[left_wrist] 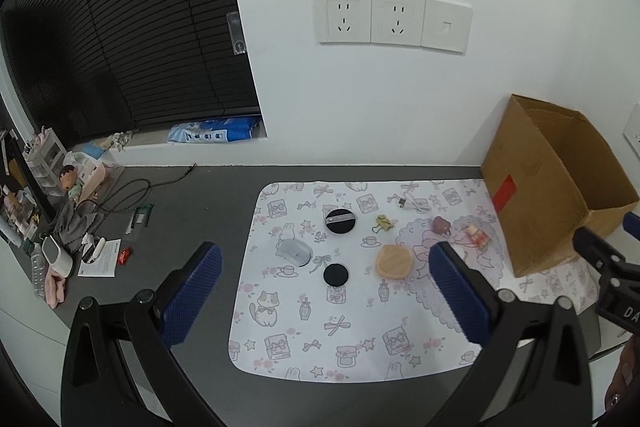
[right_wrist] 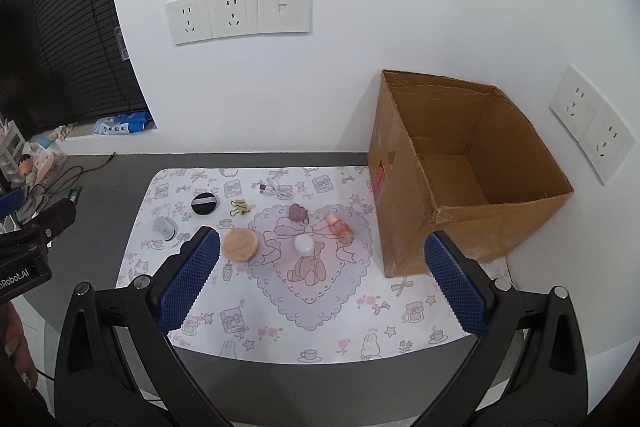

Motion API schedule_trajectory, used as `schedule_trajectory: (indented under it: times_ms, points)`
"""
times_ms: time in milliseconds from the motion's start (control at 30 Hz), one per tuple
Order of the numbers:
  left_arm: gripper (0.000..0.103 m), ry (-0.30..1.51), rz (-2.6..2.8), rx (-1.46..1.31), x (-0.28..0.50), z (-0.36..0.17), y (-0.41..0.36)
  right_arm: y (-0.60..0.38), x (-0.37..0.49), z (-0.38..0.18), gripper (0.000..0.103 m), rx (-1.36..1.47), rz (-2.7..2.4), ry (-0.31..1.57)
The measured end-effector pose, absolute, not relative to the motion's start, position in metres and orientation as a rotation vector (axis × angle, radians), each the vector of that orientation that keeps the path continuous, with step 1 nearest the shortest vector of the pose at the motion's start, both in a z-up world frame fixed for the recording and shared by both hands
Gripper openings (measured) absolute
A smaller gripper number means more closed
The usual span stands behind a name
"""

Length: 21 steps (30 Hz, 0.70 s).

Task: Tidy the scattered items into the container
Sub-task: 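Move both tools toward the items on the cloth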

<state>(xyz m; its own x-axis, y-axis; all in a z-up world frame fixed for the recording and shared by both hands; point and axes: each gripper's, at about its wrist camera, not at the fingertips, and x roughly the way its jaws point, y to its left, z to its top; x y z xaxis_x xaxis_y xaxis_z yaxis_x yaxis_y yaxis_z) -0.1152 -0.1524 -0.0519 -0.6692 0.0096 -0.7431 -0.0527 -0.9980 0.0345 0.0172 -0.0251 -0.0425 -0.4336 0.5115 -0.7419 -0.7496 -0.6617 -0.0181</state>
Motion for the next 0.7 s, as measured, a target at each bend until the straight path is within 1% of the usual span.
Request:
schedule_trajectory:
  times_ms: [267, 400, 700]
  points:
    - [0.103, 0.157, 2.805, -1.325, -0.141, -0.090, -0.149, -0.008, -0.008, -0.078, 0.103, -1.036, 2.146, 0.391]
    - [0.103, 0.130, 2.785, -1.326, -0.152, -0.109, -0.154, 0.002, -0.023, -0.101, 0.103, -1.084, 2.146, 0.384]
    - [0.103, 0.126, 2.751, -1.430, -0.197, -0.178, -0.167, 0.025, -0.060, -0.165, 0.103, -1.164, 2.116, 0.358]
